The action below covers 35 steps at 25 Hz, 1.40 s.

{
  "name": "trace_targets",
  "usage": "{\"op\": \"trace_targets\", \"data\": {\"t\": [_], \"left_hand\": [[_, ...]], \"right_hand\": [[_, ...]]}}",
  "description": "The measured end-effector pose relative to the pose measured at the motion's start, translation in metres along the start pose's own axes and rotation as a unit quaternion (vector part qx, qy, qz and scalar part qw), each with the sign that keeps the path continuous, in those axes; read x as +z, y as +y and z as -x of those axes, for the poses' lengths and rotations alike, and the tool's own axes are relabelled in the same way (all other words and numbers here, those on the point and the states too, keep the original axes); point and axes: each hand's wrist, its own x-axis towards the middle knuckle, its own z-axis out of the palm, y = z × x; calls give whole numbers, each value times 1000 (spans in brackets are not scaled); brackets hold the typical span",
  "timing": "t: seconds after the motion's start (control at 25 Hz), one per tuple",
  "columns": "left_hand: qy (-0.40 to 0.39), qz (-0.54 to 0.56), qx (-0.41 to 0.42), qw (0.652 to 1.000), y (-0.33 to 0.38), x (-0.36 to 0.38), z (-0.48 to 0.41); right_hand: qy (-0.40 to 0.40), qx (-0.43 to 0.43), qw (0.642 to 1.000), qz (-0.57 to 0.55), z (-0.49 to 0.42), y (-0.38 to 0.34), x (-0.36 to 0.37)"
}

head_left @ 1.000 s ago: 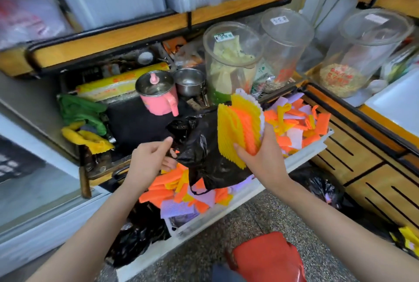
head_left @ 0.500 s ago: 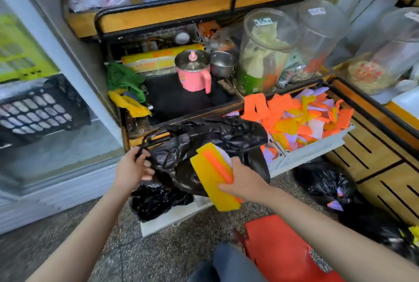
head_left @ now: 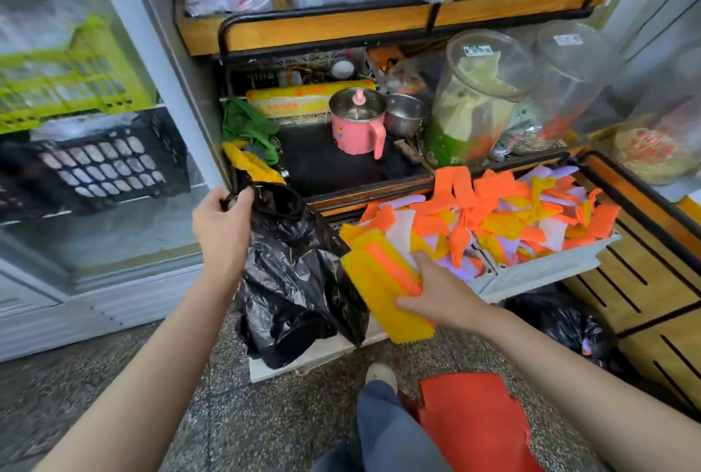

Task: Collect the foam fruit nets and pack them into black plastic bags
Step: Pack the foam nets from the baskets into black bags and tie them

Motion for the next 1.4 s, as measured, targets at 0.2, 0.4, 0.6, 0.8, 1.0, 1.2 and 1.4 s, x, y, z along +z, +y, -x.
{"op": "trace_targets", "data": {"t": [0.2, 0.4, 0.6, 0.8, 1.0, 1.2, 1.4], "left_hand": [[-57, -47, -31, 997, -2, -17, -11], [-192, -319, -37, 928, -24, -34, 1], [-88, -288, -80, 950, -57, -50, 7], [-31, -220, 78, 972, -13, -19, -18], [-53, -126, 117, 984, 38, 44, -40], [-65, -62, 72, 993, 76, 95, -52], [-125, 25, 64, 990, 116, 148, -41]], "right_hand": [[145, -34, 983, -111, -23, -18, -14], [97, -110, 985, -93, -70, -48, -8], [-22, -135, 988, -76, -111, -68, 13], [5, -176, 981, -81, -155, -71, -6], [-1, -280, 958, 62, -190, -72, -39], [-119, -324, 935, 85, -198, -45, -53], [-113, -256, 960, 32, -229, -12, -88]]}}
